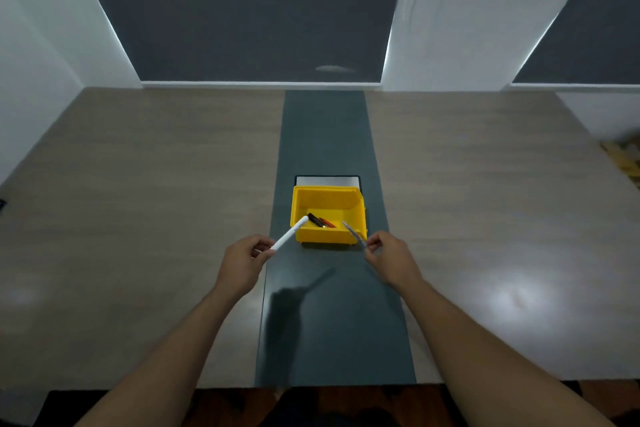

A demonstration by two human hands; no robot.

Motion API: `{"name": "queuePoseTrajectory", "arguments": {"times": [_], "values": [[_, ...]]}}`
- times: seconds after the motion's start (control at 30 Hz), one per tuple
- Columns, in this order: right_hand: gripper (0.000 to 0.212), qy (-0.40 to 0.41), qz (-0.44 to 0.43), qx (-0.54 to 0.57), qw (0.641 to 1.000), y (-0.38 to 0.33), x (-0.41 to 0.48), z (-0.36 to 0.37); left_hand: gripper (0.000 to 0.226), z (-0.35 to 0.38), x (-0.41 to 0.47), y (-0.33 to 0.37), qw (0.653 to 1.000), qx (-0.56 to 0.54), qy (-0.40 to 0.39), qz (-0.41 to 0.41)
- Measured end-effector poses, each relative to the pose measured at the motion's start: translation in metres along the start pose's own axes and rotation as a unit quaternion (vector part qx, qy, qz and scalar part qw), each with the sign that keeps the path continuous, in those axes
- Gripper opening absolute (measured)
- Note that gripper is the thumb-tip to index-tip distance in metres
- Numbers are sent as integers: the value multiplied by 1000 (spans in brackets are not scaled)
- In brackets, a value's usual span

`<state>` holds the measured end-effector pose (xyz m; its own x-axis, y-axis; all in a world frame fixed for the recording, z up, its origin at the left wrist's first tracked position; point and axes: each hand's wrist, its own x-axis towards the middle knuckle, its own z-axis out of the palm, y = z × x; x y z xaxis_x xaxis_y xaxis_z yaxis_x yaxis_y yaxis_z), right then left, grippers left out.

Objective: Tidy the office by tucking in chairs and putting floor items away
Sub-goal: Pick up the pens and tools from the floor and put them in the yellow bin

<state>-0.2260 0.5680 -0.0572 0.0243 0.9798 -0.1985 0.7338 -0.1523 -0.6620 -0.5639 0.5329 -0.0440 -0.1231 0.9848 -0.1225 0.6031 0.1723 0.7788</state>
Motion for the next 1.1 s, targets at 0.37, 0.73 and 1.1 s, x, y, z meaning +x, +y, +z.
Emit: {"name": "queuePoseTrajectory", "arguments": {"times": [0.37,0.73,1.1], "values": [[16,33,59,0,998,-16,60,16,8,-5,106,0,992,75,-91,51],[14,-12,57,-43,997,-19,134,21,17,38,172,3,970,160,-159,91],[21,-100,44,-83,991,-15,192,63,29,82,208,6,938,256,-200,124]]}}
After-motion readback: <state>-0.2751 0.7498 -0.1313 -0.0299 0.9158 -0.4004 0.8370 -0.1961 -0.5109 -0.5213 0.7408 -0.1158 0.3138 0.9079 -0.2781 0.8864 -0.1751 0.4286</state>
